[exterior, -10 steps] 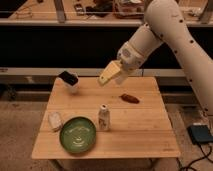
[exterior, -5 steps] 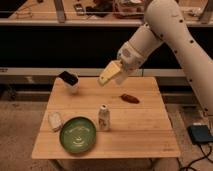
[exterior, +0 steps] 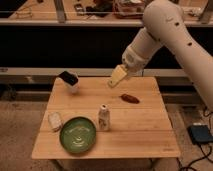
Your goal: Place the pepper in the ceramic bowl
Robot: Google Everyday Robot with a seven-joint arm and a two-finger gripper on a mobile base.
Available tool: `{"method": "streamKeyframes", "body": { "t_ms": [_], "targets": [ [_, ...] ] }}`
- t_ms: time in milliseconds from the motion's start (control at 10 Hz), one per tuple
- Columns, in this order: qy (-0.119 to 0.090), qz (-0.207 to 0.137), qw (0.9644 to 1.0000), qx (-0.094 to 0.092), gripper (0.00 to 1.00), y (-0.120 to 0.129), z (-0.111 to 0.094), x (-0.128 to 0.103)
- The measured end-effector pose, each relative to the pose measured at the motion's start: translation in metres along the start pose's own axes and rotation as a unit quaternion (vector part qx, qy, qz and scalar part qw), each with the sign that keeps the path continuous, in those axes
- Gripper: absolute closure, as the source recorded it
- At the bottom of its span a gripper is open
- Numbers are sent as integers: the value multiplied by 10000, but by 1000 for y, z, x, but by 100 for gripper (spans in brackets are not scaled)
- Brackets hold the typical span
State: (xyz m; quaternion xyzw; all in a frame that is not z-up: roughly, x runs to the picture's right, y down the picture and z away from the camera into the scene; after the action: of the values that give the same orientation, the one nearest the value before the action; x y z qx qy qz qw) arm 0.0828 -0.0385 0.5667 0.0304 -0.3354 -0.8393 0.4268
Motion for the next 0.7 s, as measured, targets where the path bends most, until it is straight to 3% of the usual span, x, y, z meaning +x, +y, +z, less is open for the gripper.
{"method": "streamKeyframes", "body": {
  "t_ms": [100, 200, 300, 400, 700],
  "targets": [
    [-71, -299, 9983, -490, 36, 22, 3, -12],
    [-139, -494, 9953, -818, 36, 38, 3, -23],
    [-184, -627, 9930, -983, 36, 45, 3, -27],
    [-221, -716, 9911, -1100, 36, 50, 3, -30],
    [-197, -774, 9909, -1085, 36, 50, 6, -27]
  ]
}}
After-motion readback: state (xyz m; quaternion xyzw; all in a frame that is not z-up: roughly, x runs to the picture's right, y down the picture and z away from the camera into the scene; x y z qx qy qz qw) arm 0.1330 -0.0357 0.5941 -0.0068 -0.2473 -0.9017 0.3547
